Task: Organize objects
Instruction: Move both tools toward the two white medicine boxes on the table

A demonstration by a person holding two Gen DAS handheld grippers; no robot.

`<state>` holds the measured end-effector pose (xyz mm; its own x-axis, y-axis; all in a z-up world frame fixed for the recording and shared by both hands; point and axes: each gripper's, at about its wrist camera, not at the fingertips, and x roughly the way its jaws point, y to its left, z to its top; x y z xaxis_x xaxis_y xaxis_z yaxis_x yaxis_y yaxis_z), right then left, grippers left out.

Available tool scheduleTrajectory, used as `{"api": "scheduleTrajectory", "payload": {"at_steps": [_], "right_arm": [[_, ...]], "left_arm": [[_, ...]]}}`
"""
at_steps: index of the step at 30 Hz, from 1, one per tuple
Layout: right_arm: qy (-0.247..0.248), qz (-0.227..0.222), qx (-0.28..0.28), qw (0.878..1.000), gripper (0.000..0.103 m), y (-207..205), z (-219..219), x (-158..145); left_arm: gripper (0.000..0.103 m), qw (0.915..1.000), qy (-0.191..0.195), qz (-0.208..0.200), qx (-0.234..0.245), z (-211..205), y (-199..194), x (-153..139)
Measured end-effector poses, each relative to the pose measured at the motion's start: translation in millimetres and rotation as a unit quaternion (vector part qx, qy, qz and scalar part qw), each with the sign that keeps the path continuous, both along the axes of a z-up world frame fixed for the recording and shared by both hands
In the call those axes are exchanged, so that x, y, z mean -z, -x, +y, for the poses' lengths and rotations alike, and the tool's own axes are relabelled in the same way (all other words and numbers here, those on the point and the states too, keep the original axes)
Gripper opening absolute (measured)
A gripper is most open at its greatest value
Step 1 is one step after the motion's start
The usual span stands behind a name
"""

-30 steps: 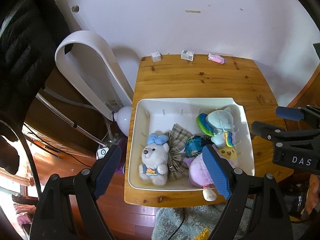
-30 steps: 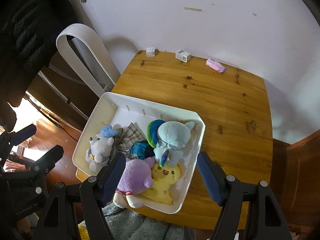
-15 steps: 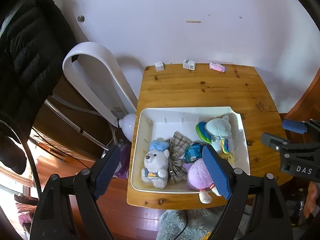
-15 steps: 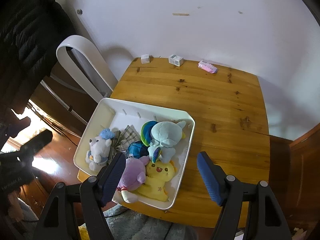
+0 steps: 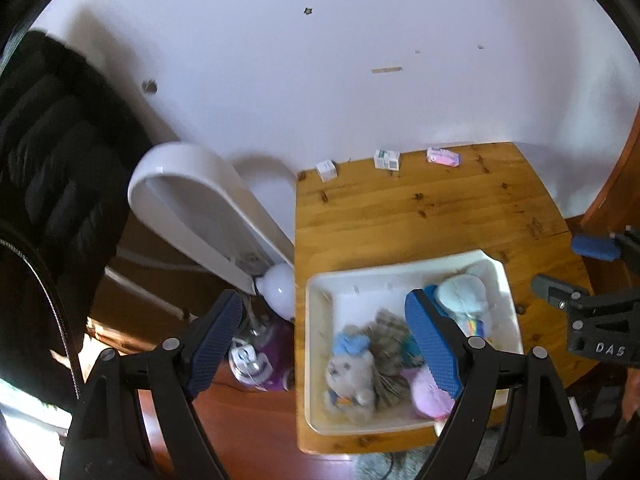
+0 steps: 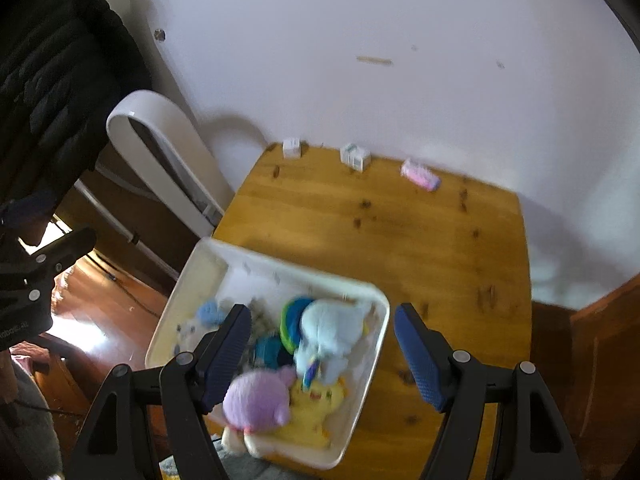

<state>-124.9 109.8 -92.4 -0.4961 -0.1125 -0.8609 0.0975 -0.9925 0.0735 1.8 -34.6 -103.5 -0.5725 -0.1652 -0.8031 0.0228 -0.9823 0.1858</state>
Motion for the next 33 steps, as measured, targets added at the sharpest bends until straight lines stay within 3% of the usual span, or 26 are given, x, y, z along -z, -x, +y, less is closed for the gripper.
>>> {"api": "scheduleTrajectory", "payload": {"at_steps": [10,19,20,25,29,33], "right_arm": [[-0.044,0.058,0.005,0.997,0.075,110,-7,-58],[-0.057,0.089,0.008,0.994,0.075,211,-1,-72],[-0.057,0.092,0.006,0.994,0.075,220,1,-70],[-0.07,0.099,-0.015,0.993,0.075,268,6,-37],[-0.085,0.077,-0.039,0.993,0.075,304,10,17],[-0.07,0.04,-0.047,0.996,0.075,332,19,77]], "left_arm": [[0.086,0.9985,0.025,0.013,0.047,-38,106,-22],[0.086,0.9979,0.02,0.005,0.062,-52,214,-15],[0.086,0.9857,0.023,0.005,0.167,-53,223,-11],[0.086,0.9846,-0.009,-0.029,0.172,-47,278,15],[0.086,0.9878,-0.027,-0.048,0.146,-44,322,57],[0.086,0.9898,-0.049,-0.073,0.111,-44,360,105]]}}
